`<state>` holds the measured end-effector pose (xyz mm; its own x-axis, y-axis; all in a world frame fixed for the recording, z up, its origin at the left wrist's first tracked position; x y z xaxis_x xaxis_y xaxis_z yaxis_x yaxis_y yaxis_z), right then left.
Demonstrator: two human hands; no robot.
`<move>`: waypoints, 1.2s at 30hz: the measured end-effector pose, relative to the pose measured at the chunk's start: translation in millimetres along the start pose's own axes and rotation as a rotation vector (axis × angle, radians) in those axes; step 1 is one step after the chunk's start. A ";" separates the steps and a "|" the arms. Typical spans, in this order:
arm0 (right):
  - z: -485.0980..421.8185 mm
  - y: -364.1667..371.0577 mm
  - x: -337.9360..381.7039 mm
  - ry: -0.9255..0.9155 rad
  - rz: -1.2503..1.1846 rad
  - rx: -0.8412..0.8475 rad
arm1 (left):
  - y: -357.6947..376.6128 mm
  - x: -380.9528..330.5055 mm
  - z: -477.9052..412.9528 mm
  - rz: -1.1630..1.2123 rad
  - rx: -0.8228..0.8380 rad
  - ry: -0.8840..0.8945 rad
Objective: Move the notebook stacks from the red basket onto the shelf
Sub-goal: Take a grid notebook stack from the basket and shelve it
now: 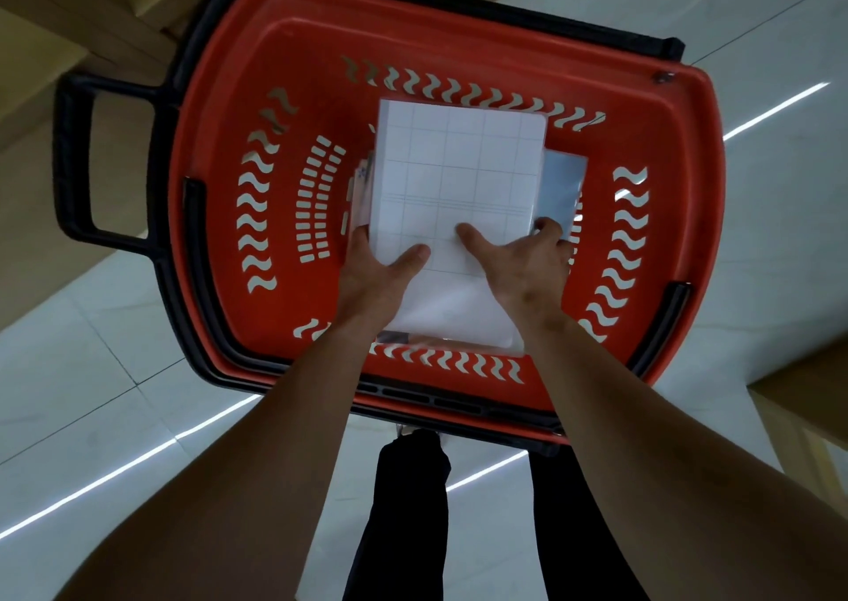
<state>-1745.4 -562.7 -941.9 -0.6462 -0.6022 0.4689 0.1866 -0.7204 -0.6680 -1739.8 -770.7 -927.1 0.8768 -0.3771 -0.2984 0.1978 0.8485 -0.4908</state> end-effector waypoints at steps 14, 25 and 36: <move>8.6 4.8 -7.6 -0.264 -0.171 -0.076 | -3.9 -13.1 -6.8 -0.040 0.025 0.062; 25.7 -25.9 -1.1 -0.339 -0.305 -0.082 | -17.1 -23.3 41.4 0.001 -0.022 0.160; 143.7 -234.2 116.9 -0.488 -0.170 0.029 | -105.3 -92.8 258.1 0.312 -0.007 0.183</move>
<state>-1758.3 -513.9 -647.7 -0.2498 -0.5612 0.7891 0.1336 -0.8271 -0.5460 -1728.8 -729.2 -636.5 0.8016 -0.1610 -0.5758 -0.0706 0.9308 -0.3586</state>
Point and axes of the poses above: each hand's wrist, its own z-axis away from the middle knuckle, its own y-axis out of the palm, x = y × z, the point moved 6 cm from there along -z, towards the middle knuckle, and after that the axes turned 12 degrees about -y, right-handed, at the moved point
